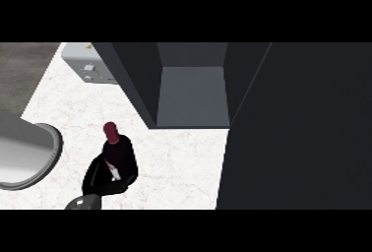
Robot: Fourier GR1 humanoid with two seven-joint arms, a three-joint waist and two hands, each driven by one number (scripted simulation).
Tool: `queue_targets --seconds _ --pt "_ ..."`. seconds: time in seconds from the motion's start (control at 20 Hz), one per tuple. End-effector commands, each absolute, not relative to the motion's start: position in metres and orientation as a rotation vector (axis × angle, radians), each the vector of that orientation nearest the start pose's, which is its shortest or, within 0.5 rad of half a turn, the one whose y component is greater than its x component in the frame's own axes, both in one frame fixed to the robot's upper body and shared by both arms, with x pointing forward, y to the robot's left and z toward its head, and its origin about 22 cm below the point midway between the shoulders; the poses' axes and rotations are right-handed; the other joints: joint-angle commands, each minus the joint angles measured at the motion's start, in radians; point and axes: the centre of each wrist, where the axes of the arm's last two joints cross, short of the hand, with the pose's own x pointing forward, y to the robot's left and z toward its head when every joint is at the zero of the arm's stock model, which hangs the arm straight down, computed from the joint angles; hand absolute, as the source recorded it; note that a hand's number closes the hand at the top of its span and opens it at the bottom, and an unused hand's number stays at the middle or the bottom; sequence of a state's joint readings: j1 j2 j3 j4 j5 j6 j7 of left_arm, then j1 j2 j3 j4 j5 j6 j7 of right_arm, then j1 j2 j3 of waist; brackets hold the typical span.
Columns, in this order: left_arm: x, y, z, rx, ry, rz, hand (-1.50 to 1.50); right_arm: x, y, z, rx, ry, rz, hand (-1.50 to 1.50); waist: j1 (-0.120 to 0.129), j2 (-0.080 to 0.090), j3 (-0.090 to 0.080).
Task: Pick up the wine, place it into the cabinet and close the cabinet
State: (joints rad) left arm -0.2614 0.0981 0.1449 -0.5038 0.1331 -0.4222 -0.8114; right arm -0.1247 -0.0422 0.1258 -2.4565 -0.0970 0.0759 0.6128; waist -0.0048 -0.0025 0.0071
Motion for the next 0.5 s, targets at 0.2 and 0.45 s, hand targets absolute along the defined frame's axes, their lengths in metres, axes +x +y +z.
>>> queue_targets --seconds 0.2,0.45 --pt "0.246 0.243 -0.159 -0.545 -1.584 0.167 1.5 0.14 -0.202 0.206 0.277 -1.952 0.262 -1.5 -0.002 0.002 -0.008" --pt "0.24 0.237 -0.16 -0.479 -1.611 0.267 1.5 0.145 -0.209 0.204 0.256 -1.953 0.263 -1.5 0.002 0.002 -0.007"
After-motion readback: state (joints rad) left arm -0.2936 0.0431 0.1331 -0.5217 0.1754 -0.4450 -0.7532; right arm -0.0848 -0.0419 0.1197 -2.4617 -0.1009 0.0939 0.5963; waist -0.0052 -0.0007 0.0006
